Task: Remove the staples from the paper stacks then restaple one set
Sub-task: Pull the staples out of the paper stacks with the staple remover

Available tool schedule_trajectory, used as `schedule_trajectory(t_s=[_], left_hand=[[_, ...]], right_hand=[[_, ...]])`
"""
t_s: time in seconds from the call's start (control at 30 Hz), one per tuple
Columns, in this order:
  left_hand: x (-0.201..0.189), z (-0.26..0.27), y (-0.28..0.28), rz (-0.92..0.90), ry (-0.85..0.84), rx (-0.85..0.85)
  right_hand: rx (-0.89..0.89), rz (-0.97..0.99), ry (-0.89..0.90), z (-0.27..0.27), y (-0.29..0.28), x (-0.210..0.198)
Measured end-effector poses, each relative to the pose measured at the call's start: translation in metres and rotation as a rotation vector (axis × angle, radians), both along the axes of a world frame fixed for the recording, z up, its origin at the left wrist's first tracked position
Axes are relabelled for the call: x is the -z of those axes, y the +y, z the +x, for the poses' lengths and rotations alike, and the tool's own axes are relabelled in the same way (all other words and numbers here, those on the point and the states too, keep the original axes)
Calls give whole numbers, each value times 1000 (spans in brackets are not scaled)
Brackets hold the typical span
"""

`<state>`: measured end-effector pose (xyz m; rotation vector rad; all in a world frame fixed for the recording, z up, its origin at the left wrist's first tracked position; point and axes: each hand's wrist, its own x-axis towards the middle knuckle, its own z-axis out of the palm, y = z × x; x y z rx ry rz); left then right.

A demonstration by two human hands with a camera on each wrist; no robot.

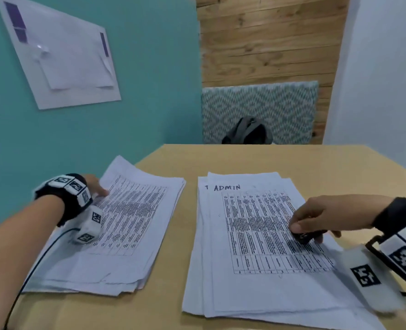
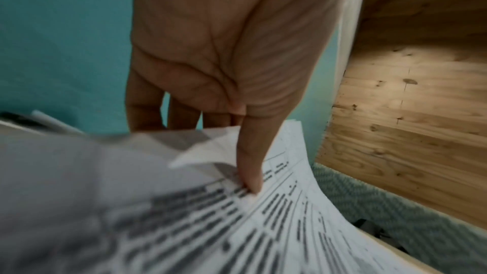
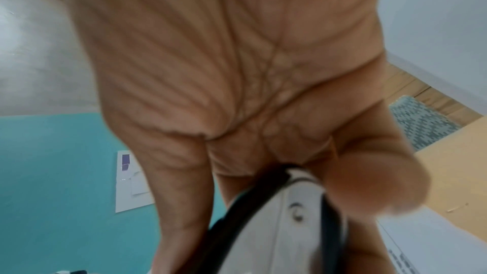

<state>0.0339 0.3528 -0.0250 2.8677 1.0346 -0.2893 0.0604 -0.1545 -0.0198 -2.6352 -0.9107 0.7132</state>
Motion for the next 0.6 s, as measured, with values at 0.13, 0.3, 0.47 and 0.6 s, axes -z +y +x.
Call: schedule_trajectory(t_s=[0.13, 0.3, 0.47, 0.6], left_hand=[[4, 16, 16, 132, 106, 8], [-49, 13, -63, 255, 194, 143], [-67, 40, -156, -133, 82, 431], [-48, 70, -230, -193, 174, 623]], right_hand=[[-4, 13, 40, 2, -2, 1], [1, 12, 39, 2, -1, 1], [4, 1, 29, -1, 0, -2], [9, 8, 20, -3, 1, -2]])
